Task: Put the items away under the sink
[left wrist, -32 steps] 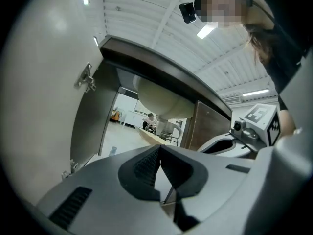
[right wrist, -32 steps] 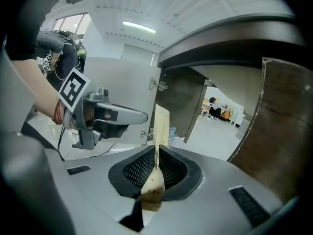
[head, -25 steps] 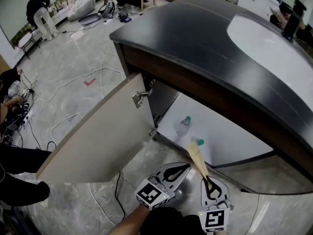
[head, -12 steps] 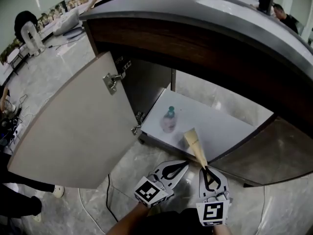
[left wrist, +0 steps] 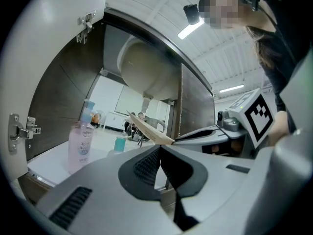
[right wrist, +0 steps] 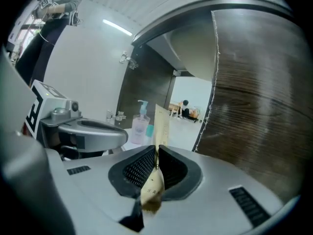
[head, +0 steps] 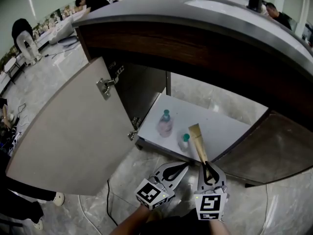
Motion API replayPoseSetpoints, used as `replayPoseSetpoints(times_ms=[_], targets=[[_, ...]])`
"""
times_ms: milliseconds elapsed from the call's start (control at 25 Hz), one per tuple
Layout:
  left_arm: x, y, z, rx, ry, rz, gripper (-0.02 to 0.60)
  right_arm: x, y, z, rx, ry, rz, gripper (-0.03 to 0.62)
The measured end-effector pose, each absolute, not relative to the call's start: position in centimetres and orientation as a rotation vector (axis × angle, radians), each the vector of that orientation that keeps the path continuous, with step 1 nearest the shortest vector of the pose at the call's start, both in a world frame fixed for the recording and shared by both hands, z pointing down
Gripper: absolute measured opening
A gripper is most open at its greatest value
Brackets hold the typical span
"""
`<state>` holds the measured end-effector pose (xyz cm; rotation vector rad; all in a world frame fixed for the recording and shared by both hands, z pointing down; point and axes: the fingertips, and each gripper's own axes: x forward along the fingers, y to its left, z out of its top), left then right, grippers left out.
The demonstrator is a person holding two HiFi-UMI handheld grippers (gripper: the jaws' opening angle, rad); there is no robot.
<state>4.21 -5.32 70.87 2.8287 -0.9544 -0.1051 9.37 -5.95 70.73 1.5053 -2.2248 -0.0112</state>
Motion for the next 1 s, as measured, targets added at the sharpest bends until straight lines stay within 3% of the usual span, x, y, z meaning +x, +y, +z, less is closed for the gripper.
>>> replayPoseSetpoints(times_ms=[1000], targets=[[3.2, -10.0, 76.1, 2.761, -0.904, -0.006, 0.008, 7.8, -13.2, 76.6, 1.69, -2.066, 0.198, 0.046]])
